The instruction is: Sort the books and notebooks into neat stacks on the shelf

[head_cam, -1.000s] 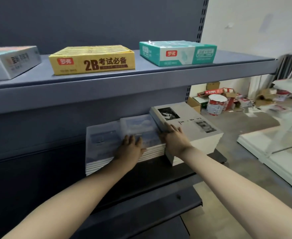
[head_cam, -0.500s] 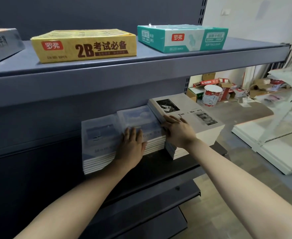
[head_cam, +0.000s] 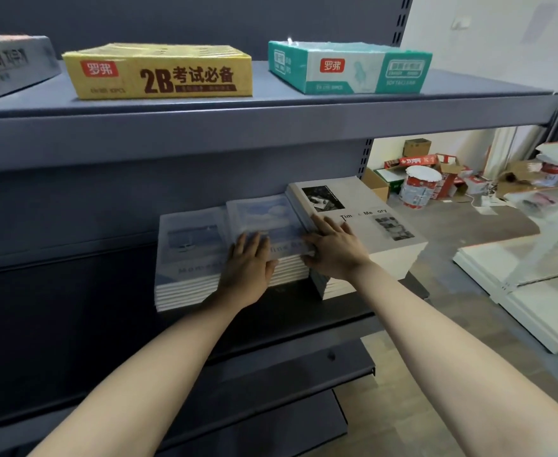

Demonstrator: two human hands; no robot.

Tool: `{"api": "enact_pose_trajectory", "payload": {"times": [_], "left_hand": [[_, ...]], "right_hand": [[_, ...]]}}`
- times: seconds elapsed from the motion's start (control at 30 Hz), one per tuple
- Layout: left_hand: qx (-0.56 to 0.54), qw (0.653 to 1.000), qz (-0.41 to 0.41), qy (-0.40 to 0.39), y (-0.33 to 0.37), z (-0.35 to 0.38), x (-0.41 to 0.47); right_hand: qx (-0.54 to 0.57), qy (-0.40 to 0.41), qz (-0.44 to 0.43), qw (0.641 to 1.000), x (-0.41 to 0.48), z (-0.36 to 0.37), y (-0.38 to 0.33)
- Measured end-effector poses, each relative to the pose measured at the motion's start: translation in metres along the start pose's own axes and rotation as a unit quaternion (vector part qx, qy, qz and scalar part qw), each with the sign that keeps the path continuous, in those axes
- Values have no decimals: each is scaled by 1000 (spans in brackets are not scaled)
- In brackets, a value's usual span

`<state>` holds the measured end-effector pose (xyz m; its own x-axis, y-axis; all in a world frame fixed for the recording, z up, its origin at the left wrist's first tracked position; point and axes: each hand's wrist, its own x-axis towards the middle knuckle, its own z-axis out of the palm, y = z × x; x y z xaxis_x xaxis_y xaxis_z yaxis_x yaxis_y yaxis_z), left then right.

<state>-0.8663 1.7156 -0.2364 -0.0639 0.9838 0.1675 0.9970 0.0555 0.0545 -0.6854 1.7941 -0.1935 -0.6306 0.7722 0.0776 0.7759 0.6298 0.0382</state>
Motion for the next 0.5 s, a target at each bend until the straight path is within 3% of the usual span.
{"api": "enact_pose_trajectory", "payload": {"times": [0.17,0.37,0.5], "left_hand": [[-65,997,-15,-39,-1,-8,1],[-87,995,-43,-30,0,-7,4],[-137,987,-67,-46,2,-9,5]], "right_hand": [[2,20,4,1000,3,5,2],[7,78,-11,997,5,9,3],[89,207,-45,973,-8,9,-2]]}}
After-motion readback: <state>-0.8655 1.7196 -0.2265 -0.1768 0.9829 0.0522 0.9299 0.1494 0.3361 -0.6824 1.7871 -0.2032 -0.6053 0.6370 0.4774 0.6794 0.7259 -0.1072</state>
